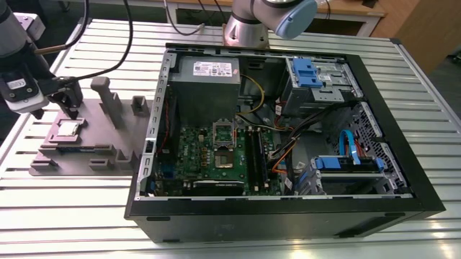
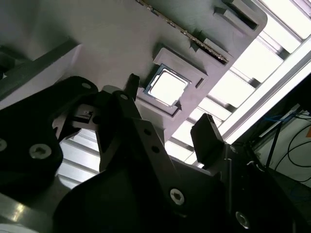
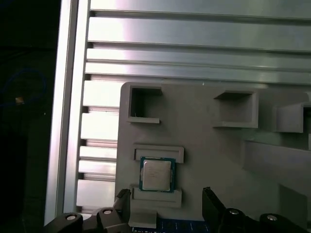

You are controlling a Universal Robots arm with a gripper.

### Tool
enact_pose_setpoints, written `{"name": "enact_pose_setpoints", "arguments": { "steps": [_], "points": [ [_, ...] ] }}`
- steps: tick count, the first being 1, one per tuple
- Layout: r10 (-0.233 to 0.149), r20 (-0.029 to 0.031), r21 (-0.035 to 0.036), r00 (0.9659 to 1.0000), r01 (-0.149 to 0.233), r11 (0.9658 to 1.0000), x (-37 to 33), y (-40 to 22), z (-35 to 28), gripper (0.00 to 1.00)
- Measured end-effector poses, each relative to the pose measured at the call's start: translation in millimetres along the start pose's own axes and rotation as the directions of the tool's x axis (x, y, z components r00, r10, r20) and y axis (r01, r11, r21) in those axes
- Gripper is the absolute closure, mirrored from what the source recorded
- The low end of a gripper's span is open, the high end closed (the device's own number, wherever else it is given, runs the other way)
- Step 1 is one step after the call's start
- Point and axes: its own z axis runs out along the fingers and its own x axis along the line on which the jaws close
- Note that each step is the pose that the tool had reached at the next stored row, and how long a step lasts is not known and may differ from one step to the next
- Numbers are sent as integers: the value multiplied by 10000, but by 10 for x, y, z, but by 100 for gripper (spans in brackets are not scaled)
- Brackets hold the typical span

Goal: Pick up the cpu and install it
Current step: 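Pick up the cpu and move it towards the insertion slot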

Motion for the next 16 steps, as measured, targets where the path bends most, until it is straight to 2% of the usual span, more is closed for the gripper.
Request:
{"name": "enact_pose_setpoints", "arguments": {
  "steps": [1,8,16],
  "points": [
    [0,0,0,10000,0,10000,0,-1,18,31],
    [-2,0,-3,10000,2,10000,0,-7,145,31],
    [7,1,-9,10000,-7,10000,34,12,288,31]
  ]
}}
